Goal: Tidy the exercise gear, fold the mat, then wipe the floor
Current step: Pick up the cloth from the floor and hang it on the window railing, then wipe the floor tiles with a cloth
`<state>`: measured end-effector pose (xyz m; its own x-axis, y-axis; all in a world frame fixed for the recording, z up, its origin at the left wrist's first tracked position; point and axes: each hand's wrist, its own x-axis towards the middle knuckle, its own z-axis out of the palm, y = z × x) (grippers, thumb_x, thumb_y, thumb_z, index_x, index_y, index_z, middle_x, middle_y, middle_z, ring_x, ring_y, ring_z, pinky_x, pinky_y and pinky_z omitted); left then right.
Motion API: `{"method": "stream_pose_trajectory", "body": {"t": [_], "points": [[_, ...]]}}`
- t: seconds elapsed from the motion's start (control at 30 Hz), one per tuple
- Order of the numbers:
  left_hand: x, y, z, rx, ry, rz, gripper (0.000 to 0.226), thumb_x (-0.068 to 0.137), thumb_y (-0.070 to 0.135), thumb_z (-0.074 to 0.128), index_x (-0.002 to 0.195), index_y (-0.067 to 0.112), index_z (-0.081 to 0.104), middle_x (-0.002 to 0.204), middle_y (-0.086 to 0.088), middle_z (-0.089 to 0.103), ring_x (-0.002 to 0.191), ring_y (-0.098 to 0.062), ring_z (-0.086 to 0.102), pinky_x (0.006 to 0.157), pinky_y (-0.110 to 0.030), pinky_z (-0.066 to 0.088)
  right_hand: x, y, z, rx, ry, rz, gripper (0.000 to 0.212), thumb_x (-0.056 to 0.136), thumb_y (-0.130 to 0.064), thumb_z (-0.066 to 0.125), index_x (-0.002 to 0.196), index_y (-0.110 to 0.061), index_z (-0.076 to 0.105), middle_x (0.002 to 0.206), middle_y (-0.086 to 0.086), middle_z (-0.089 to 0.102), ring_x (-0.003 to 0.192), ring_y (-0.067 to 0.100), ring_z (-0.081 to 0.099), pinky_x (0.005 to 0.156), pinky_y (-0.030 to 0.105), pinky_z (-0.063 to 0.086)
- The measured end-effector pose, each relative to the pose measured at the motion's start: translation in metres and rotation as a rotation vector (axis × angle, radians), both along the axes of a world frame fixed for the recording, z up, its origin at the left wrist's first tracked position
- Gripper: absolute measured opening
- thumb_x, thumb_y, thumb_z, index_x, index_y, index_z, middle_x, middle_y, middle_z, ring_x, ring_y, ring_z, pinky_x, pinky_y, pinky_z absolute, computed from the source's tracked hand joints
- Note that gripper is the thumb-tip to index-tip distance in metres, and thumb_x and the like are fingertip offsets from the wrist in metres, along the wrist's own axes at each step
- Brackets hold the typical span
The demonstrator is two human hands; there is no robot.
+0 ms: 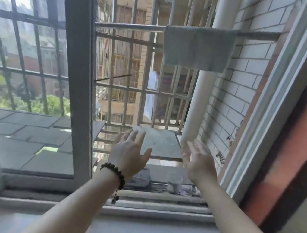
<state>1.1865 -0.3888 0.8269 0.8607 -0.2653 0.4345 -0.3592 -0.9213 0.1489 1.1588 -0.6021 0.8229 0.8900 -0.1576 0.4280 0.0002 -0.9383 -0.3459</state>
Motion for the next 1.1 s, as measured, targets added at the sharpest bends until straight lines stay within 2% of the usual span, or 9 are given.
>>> {"method": "stream_pose_trajectory", "body": {"t": [0.2, 0.37, 0.47, 0.53, 0.7, 0.8, 0.9, 1.0, 1.1], "points": [[-0.103, 0.017, -0.072, -0.011, 0.108, 0.103, 0.064, 0.093, 0.055, 0.028, 0.148, 0.024, 0.021, 0.154, 0.000, 0.027, 0.144, -0.019, 0.018, 0.118, -0.043, 0.013, -0.070, 0.014, -0.069, -0.057, 0.068, 0.138, 0.053, 0.097, -0.040, 0.036, 0.145, -0.016, 0.032, 0.156, 0.006, 0.022, 0.145, 0.020, 0.013, 0.117, 0.036, 0.007], [-0.197, 0.021, -0.129, -0.094, 0.196, 0.331, 0.074, 0.084, 0.057, 0.016, 0.148, 0.021, 0.026, 0.153, -0.002, 0.032, 0.143, -0.020, 0.022, 0.116, -0.041, 0.012, -0.128, 0.029, -0.121, -0.061, 0.143, 0.294, 0.067, 0.088, -0.052, 0.021, 0.142, -0.017, 0.038, 0.154, 0.006, 0.027, 0.144, 0.021, 0.016, 0.118, 0.040, 0.011], [-0.255, 0.031, -0.156, -0.085, 0.269, 0.467, 0.068, 0.090, 0.054, 0.023, 0.149, 0.021, 0.020, 0.156, -0.002, 0.024, 0.145, -0.018, 0.015, 0.118, -0.041, 0.007, -0.163, 0.043, -0.148, -0.068, 0.202, 0.384, 0.060, 0.092, -0.048, 0.029, 0.142, -0.016, 0.039, 0.153, 0.007, 0.028, 0.144, 0.022, 0.016, 0.117, 0.040, 0.009], [-0.296, 0.043, -0.168, -0.089, 0.289, 0.577, 0.069, 0.088, 0.054, 0.024, 0.149, 0.020, 0.023, 0.155, -0.002, 0.027, 0.145, -0.017, 0.017, 0.117, -0.041, 0.008, -0.186, 0.060, -0.163, -0.080, 0.230, 0.453, 0.056, 0.095, -0.045, 0.034, 0.141, -0.015, 0.040, 0.152, 0.009, 0.030, 0.144, 0.023, 0.019, 0.118, 0.041, 0.011], [-0.402, 0.083, -0.192, -0.162, 0.335, 0.882, 0.076, 0.082, 0.057, 0.017, 0.146, 0.019, 0.033, 0.149, -0.004, 0.038, 0.141, -0.020, 0.028, 0.116, -0.044, 0.019, -0.245, 0.125, -0.186, -0.119, 0.260, 0.683, 0.052, 0.096, -0.039, 0.044, 0.141, -0.013, 0.041, 0.151, 0.010, 0.033, 0.144, 0.023, 0.020, 0.117, 0.041, 0.008], [-0.470, 0.108, -0.203, -0.215, 0.369, 1.069, 0.079, 0.080, 0.058, 0.013, 0.146, 0.020, 0.031, 0.151, -0.003, 0.036, 0.142, -0.020, 0.026, 0.115, -0.043, 0.016, -0.288, 0.172, -0.199, -0.139, 0.253, 0.824, 0.049, 0.094, -0.039, 0.048, 0.135, -0.011, 0.050, 0.145, 0.012, 0.043, 0.140, 0.026, 0.030, 0.115, 0.044, 0.017], [-0.542, 0.131, -0.210, -0.289, 0.358, 1.253, 0.077, 0.080, 0.057, 0.018, 0.145, 0.020, 0.034, 0.149, -0.003, 0.038, 0.141, -0.021, 0.027, 0.114, -0.043, 0.017, -0.338, 0.222, -0.210, -0.143, 0.255, 0.994, 0.053, 0.093, -0.045, 0.040, 0.132, -0.012, 0.054, 0.142, 0.012, 0.046, 0.138, 0.026, 0.033, 0.114, 0.045, 0.022], [-0.618, 0.149, -0.214, -0.355, 0.380, 1.425, 0.072, 0.084, 0.054, 0.023, 0.149, 0.021, 0.025, 0.154, -0.002, 0.028, 0.144, -0.020, 0.018, 0.117, -0.042, 0.012, -0.392, 0.270, -0.218, -0.173, 0.309, 1.190, 0.050, 0.094, -0.039, 0.047, 0.137, -0.014, 0.047, 0.148, 0.009, 0.039, 0.142, 0.024, 0.024, 0.116, 0.042, 0.016], [-0.699, 0.162, -0.220, -0.394, 0.378, 1.612, 0.066, 0.092, 0.052, 0.032, 0.150, 0.022, 0.020, 0.156, -0.001, 0.023, 0.145, -0.019, 0.014, 0.118, -0.040, 0.012, -0.451, 0.314, -0.225, -0.187, 0.328, 1.351, 0.048, 0.094, -0.037, 0.049, 0.135, -0.013, 0.049, 0.146, 0.011, 0.040, 0.140, 0.028, 0.027, 0.115, 0.046, 0.020]]}}
